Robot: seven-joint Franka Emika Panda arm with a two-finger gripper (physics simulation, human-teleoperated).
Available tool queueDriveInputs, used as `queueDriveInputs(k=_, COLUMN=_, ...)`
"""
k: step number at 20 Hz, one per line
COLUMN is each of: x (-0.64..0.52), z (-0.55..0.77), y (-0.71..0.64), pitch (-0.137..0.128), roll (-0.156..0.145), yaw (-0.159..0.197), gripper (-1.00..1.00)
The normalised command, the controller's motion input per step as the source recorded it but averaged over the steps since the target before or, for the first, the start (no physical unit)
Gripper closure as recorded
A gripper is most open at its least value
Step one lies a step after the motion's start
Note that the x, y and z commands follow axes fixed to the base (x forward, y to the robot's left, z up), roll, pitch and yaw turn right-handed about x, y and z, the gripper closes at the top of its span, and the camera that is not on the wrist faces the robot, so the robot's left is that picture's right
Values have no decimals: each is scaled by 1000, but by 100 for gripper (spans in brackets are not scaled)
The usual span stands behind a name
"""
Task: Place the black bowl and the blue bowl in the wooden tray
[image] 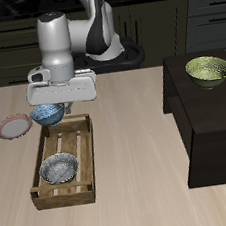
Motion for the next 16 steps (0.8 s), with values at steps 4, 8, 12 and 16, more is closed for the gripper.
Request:
queueDriveInputs(k=4, x=134, z=-335, y=63, pitch=46, roll=-12, yaw=11, gripper=100)
queueDriveInputs(k=8, x=60, z=-407, y=210, pitch=60, roll=1, yaw=21, gripper=100)
queueDriveInputs(k=12, x=29, z=-330, y=24, pitch=83, roll=-21, yaw=-12, gripper=-100)
queueDriveInputs(k=16, x=-63, z=-19, y=82, pitch=9, roll=27, yaw=-20, gripper=-100)
